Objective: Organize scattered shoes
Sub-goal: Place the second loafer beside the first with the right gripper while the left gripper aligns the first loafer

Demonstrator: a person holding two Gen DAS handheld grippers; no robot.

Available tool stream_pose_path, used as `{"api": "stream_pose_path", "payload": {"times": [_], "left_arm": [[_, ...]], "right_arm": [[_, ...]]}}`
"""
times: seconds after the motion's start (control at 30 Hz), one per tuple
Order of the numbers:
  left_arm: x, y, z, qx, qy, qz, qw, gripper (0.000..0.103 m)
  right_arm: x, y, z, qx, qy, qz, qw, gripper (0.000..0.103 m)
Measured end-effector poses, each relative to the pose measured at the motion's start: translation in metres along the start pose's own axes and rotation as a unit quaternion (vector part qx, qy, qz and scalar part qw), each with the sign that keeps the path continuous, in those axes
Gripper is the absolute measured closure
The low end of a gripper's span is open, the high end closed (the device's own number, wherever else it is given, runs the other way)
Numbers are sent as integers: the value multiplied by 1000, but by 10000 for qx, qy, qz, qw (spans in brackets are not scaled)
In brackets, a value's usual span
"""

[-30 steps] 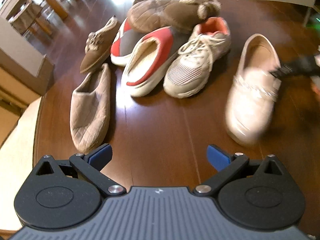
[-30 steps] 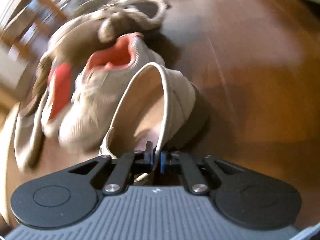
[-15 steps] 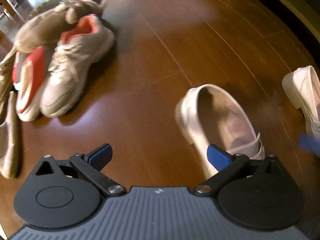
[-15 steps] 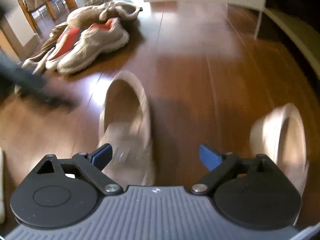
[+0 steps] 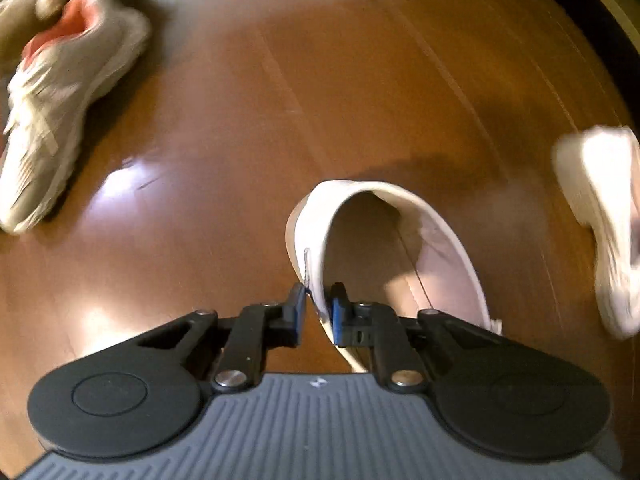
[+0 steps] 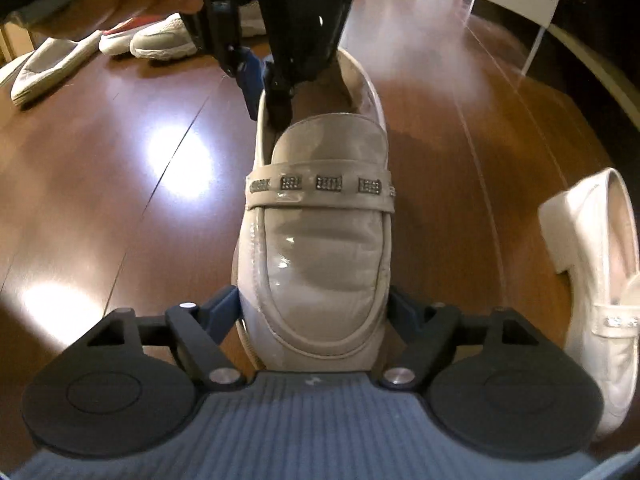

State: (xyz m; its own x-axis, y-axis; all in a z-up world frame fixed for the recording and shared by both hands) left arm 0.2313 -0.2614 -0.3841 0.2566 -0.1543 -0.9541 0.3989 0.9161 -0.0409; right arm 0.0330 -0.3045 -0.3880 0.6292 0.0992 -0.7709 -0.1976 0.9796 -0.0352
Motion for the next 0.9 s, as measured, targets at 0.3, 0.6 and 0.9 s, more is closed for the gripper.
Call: {"api": "stream_pose_path", "payload": {"times": [0.3, 0.6, 0.9], "left_arm": [[-1, -97, 0, 299, -107, -566, 9979, 89], [0, -147, 5, 565, -142, -584, 9966, 88], [-6, -161, 3, 674, -153, -455, 9966, 84]], "right_arm": [[-49, -75, -41, -104, 2, -438, 9990, 28], [-58, -123, -56, -15, -78, -561, 9984, 27], [-61, -137, -65, 336, 42, -962, 9948, 21]]}}
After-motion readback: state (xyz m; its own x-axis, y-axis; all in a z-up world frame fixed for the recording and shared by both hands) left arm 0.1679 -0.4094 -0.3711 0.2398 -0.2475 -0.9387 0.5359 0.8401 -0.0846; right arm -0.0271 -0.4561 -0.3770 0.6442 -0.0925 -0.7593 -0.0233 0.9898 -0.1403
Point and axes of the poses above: each gripper's, at about its wrist camera, not at the fingertips, and x roughly the way its jaws point, y to its left, z to its top, the point moved 8 cm from there along x, roughly the way its jaws point, and after that the axes turned 12 degrees about -y, right-handed, at the moved point
